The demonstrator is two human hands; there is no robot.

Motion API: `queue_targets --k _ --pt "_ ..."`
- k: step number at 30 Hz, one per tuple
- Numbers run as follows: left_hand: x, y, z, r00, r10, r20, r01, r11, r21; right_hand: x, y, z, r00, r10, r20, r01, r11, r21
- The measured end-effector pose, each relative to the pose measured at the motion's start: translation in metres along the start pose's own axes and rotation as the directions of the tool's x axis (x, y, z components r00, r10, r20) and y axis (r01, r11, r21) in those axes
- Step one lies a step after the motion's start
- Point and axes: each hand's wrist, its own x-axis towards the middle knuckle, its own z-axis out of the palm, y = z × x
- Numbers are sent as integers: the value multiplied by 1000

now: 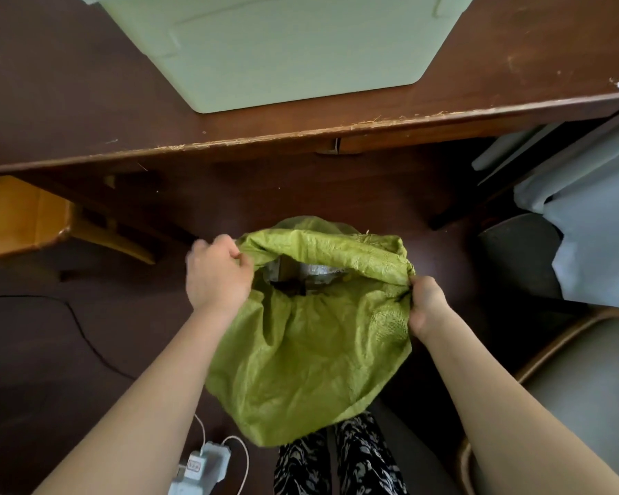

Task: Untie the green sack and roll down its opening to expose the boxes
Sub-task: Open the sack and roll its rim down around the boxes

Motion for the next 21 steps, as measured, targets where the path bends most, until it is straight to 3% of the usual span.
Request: queue_targets --k 1,3,5,7,11,13,14,15,16,19,21 --pt "-5 3 -3 987 -60 152 48 995 84 -4 0 2 1000 -8 -14 8 1000 17" --pt "-21 7 -7 880 -233 413 96 940 326 -9 0 4 998 -25 -53 27 998 52" --pt "-37 4 -2 809 -298 506 26 880 475 -10 0 3 996 -38 -86 44 996 74" --pt "-49 -3 9 756 -348 554 18 858 513 -11 2 3 995 -27 -98 34 997 71" --pt "-55 -25 45 694 -436 573 290 898 332 -7 5 -3 996 0 -92 6 998 66" --pt "-56 -33 62 701 -489 520 558 829 27 -8 4 -8 996 18 -89 -11 997 77" --pt "-55 -36 67 656 -528 538 712 670 -210 -10 3 -10 997 18 -80 -11 996 89" --pt "-53 -38 69 597 -532 600 801 438 -409 -13 2 -13 997 18 -69 -11 995 99" --pt "-49 -42 69 561 -492 666 821 226 -525 -14 0 -16 998 21 -52 -14 993 113" --pt "-36 -55 62 530 -396 750 721 -255 -644 -13 -6 -28 995 97 -27 -92 984 151" --pt "-31 -60 53 532 -417 737 576 -459 -676 -13 -10 -33 988 152 14 -152 967 205"
